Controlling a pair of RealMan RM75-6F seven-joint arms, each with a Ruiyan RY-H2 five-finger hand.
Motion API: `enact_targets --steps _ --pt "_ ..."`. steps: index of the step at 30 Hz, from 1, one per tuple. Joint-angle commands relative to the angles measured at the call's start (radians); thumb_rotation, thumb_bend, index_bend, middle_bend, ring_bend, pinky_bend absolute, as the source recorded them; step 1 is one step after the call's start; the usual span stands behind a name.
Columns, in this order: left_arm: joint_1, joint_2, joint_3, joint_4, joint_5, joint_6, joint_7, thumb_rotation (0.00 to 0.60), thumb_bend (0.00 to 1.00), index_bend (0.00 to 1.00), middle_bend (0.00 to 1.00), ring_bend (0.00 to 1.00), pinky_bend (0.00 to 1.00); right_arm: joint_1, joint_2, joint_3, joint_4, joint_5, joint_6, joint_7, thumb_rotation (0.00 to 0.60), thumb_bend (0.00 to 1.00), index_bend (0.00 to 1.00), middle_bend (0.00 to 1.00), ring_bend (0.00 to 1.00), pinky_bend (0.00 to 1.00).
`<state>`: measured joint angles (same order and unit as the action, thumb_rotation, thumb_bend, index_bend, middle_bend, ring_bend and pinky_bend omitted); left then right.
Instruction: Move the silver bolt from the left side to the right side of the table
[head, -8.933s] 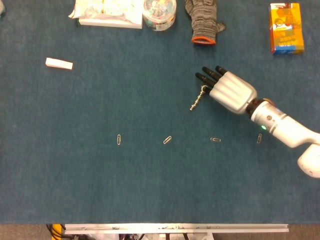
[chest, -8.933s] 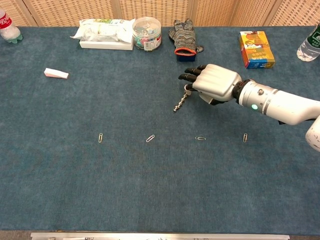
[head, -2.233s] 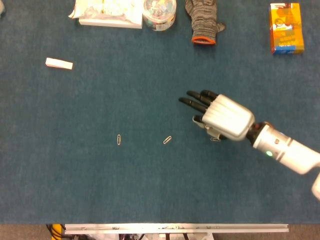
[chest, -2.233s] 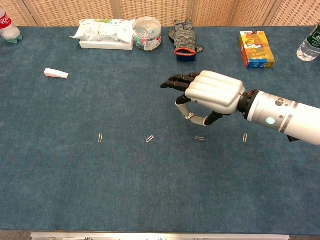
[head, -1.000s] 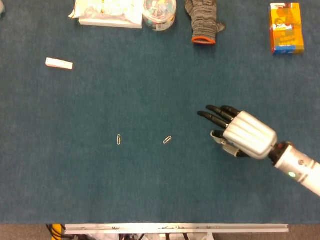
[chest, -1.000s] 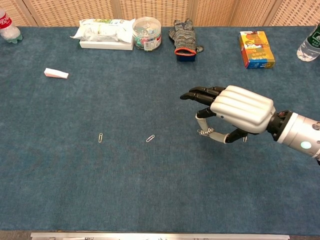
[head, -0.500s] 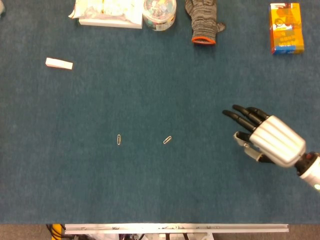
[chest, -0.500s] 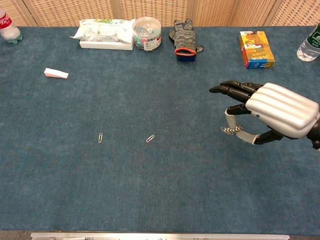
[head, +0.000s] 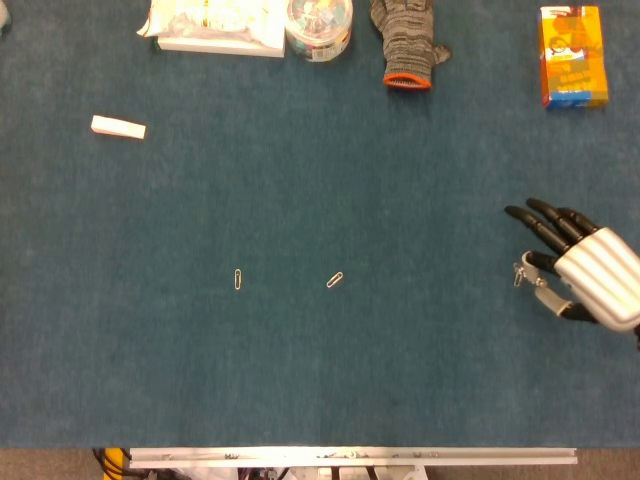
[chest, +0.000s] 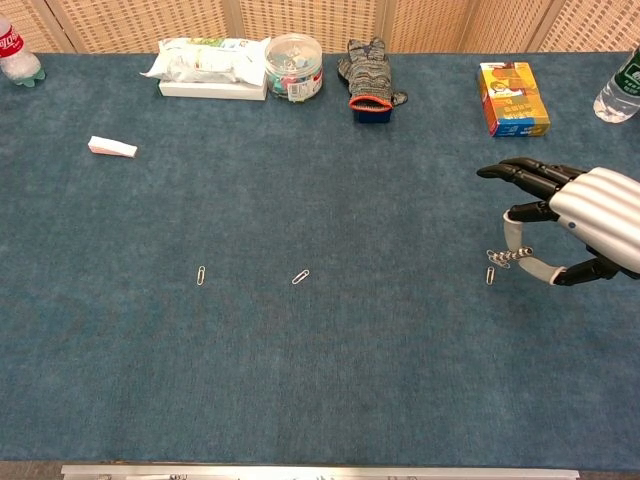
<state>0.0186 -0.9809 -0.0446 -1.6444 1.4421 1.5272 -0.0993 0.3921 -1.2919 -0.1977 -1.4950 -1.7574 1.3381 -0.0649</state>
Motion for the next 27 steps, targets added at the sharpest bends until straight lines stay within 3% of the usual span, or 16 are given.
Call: enact_targets --steps 1,27 --pt "-0.001 0.001 0.0 0.001 -0.002 -0.003 -0.001 0.6 0.28 0.58 0.0 0.0 0.02 -0.013 -0.006 0.005 0.022 0.007 -0.001 0.015 0.6 0.34 0.61 0.09 0.0 0.2" --pt "-0.004 0.007 0.0 0.005 -0.008 -0.014 -0.023 0.6 0.28 0.58 0.0 0.0 0.02 -0.033 -0.079 0.024 0.122 0.019 -0.083 0.079 0.6 0.34 0.61 0.09 0.0 0.2"
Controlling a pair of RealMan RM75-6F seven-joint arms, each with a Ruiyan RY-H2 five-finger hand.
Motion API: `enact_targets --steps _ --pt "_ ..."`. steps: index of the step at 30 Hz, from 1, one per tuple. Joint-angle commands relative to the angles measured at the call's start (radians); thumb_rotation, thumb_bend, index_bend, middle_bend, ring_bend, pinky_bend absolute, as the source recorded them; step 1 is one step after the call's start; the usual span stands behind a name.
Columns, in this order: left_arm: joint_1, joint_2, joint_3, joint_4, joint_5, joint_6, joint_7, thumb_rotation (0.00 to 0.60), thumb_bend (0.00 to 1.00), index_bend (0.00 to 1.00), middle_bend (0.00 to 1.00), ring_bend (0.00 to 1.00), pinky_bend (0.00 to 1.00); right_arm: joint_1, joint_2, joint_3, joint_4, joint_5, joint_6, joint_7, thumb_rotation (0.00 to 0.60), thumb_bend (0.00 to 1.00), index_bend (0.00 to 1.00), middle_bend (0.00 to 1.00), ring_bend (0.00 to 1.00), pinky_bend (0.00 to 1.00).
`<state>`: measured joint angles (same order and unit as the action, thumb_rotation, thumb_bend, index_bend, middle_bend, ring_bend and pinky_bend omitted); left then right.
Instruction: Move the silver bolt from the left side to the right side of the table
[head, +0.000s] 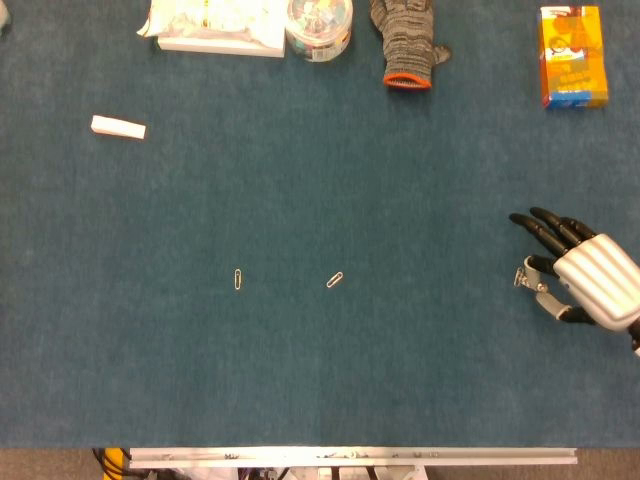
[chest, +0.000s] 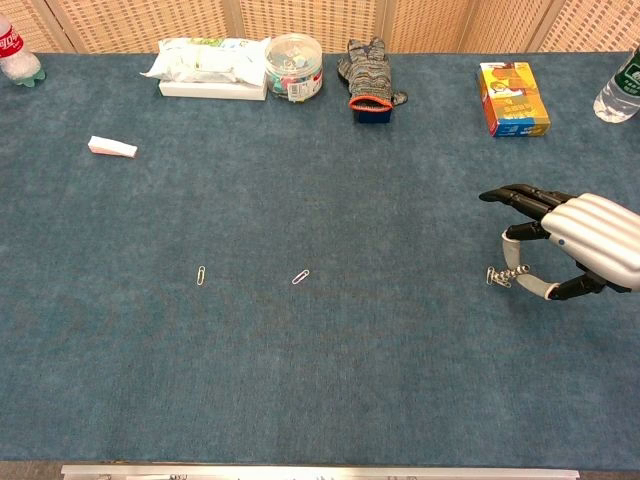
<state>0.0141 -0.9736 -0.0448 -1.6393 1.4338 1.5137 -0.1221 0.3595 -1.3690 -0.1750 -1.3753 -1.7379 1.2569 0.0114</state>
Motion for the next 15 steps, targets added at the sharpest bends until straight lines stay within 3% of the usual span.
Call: enact_targets --steps 1,15 --pt "0.0 0.0 0.0 0.0 0.0 -0.001 -0.001 0.6 0.28 0.58 0.0 0.0 0.02 -0.001 -0.003 0.002 0.003 -0.001 -0.002 0.003 0.6 0.34 0.61 0.09 0.0 0.2" --pt "0.0 0.002 0.001 -0.002 0.0 -0.002 -0.004 0.6 0.28 0.58 0.0 0.0 0.02 0.001 -0.006 0.016 0.005 -0.014 0.004 0.016 0.6 0.35 0.61 0.09 0.0 0.2"
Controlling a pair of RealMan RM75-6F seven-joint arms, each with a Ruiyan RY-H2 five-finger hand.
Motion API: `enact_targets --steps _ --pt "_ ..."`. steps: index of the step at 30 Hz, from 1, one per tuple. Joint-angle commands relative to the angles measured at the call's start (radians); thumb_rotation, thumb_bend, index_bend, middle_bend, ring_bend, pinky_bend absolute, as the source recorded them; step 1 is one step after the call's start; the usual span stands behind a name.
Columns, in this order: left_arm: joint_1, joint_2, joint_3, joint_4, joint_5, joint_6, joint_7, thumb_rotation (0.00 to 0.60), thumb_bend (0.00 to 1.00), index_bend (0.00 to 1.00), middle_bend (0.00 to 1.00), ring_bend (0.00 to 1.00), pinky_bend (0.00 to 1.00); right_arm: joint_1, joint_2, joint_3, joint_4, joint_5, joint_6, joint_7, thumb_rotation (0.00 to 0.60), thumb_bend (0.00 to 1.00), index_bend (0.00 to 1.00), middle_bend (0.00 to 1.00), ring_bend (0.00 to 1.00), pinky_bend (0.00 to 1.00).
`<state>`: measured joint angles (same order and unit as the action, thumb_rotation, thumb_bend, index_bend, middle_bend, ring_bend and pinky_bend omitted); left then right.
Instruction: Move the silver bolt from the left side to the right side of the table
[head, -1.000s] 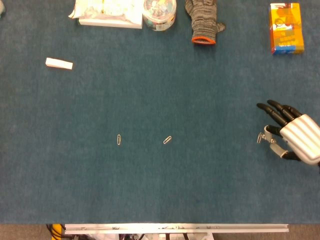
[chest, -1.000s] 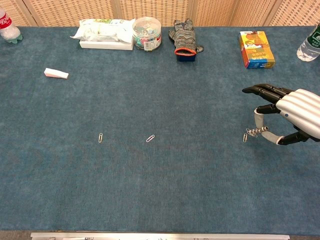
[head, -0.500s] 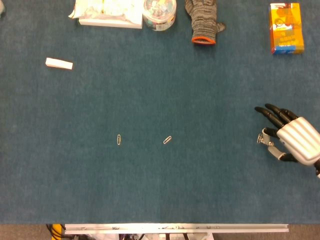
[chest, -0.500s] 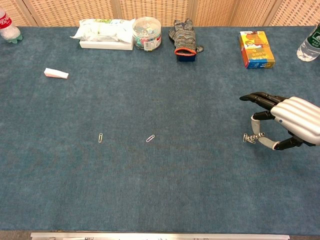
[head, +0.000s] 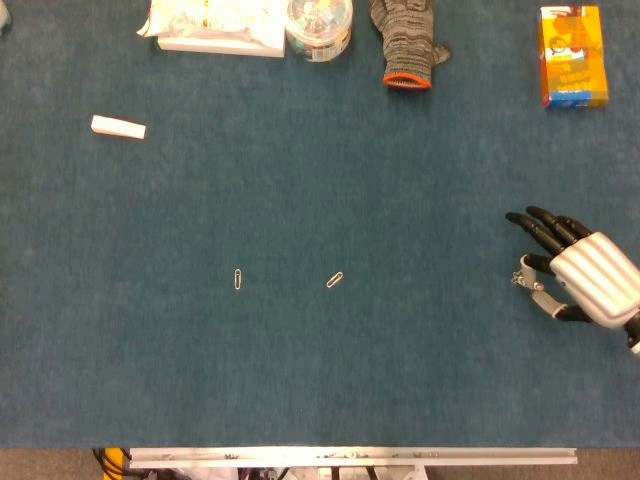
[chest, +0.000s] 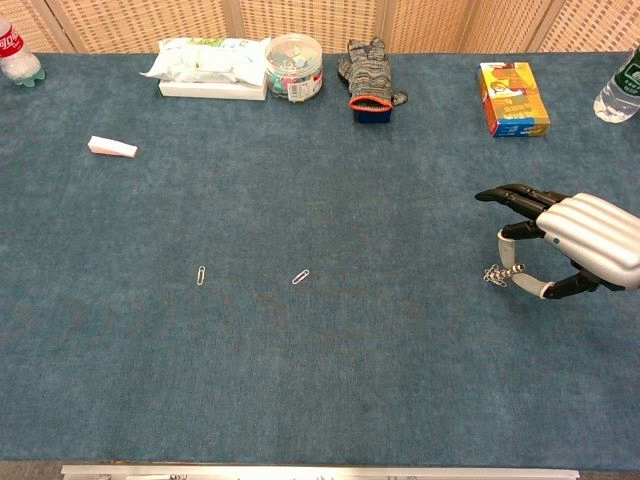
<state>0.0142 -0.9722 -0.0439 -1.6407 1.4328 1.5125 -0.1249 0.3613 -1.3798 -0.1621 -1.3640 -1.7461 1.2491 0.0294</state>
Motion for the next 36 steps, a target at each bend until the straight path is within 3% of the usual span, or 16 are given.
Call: enact_targets --steps 1,11,16,22,29,36 --pt "0.0 0.001 0.001 -0.001 0.002 0.0 -0.002 0.6 0.28 0.58 0.0 0.0 0.02 -0.003 0.009 0.006 -0.01 -0.008 0.02 -0.003 0.6 0.35 0.61 0.09 0.0 0.2" --pt "0.0 0.003 0.006 -0.003 0.012 -0.001 -0.002 0.6 0.28 0.58 0.0 0.0 0.02 -0.034 0.072 0.068 -0.06 0.012 0.13 -0.04 0.6 0.35 0.61 0.09 0.0 0.2" --pt "-0.003 0.002 0.008 -0.004 0.013 -0.005 0.005 0.6 0.28 0.58 0.0 0.0 0.02 -0.055 0.082 0.119 -0.062 0.076 0.152 -0.096 0.6 0.32 0.6 0.09 0.0 0.2" --pt "-0.007 0.0 0.009 -0.006 0.012 -0.012 0.013 0.6 0.28 0.58 0.0 0.0 0.02 -0.049 0.054 0.174 -0.06 0.176 0.1 -0.168 0.6 0.16 0.41 0.09 0.0 0.19" --pt "-0.012 -0.004 0.008 -0.006 0.006 -0.022 0.02 0.6 0.28 0.58 0.0 0.0 0.02 -0.017 0.036 0.197 -0.061 0.179 0.063 -0.166 0.6 0.14 0.35 0.09 0.0 0.19" --pt "-0.018 -0.008 0.01 -0.006 0.005 -0.032 0.032 0.6 0.28 0.57 0.0 0.0 0.02 -0.037 0.046 0.184 -0.08 0.134 0.121 -0.131 0.6 0.14 0.35 0.09 0.0 0.19"
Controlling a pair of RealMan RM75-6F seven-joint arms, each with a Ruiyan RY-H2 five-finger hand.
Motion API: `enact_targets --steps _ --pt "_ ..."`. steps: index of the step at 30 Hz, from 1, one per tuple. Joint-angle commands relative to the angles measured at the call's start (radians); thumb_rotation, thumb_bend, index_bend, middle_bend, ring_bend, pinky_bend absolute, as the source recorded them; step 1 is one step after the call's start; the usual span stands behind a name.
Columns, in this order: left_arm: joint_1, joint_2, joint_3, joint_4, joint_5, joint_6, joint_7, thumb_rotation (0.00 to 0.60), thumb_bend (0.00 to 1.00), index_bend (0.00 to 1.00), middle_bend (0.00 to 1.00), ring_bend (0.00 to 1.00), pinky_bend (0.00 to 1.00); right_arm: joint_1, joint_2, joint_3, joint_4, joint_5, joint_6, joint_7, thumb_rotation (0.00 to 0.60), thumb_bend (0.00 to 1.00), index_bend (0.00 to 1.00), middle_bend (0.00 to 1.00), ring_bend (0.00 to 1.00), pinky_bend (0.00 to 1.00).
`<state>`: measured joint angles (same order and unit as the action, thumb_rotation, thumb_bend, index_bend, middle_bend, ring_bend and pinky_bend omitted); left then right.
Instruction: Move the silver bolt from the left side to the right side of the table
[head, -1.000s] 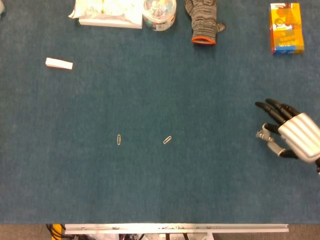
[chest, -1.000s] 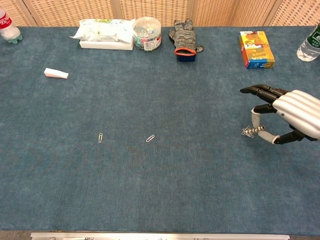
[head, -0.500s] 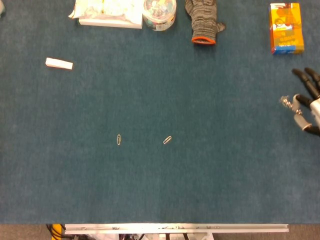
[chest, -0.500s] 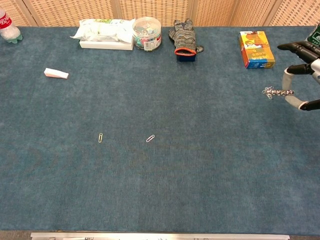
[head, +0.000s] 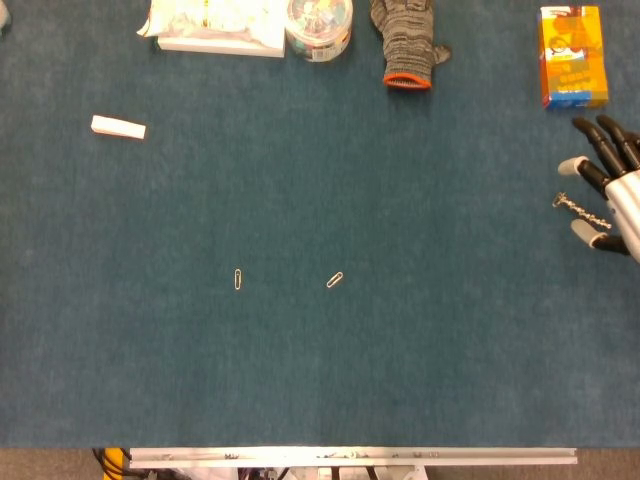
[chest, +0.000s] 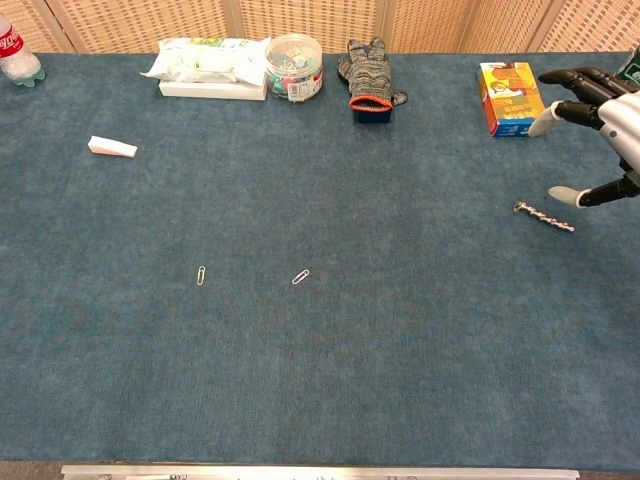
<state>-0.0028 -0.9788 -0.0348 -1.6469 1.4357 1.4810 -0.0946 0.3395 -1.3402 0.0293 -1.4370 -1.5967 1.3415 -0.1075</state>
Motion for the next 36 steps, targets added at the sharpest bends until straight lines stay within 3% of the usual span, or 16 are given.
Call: enact_targets --steps 1,9,16,36 --pt "-0.002 -0.002 0.001 0.0 0.005 0.001 0.004 0.6 0.28 0.57 0.0 0.0 0.02 -0.024 0.008 -0.011 -0.009 -0.021 0.043 0.005 0.6 0.14 0.35 0.09 0.0 0.19" --pt "-0.006 -0.029 0.012 0.022 0.051 0.019 0.028 0.6 0.28 0.57 0.0 0.0 0.02 -0.114 0.034 -0.019 -0.022 -0.066 0.213 -0.023 0.6 0.15 0.35 0.09 0.0 0.19" --pt "-0.024 -0.057 0.025 0.034 0.083 0.0 0.06 0.6 0.28 0.56 0.0 0.0 0.02 -0.198 0.069 -0.008 -0.025 -0.039 0.319 -0.071 0.6 0.15 0.35 0.09 0.0 0.19" --pt "-0.05 -0.098 0.031 0.047 0.056 -0.049 0.12 0.6 0.28 0.56 0.0 0.0 0.02 -0.261 0.106 -0.006 0.062 -0.078 0.396 0.178 0.6 0.14 0.35 0.09 0.0 0.19"
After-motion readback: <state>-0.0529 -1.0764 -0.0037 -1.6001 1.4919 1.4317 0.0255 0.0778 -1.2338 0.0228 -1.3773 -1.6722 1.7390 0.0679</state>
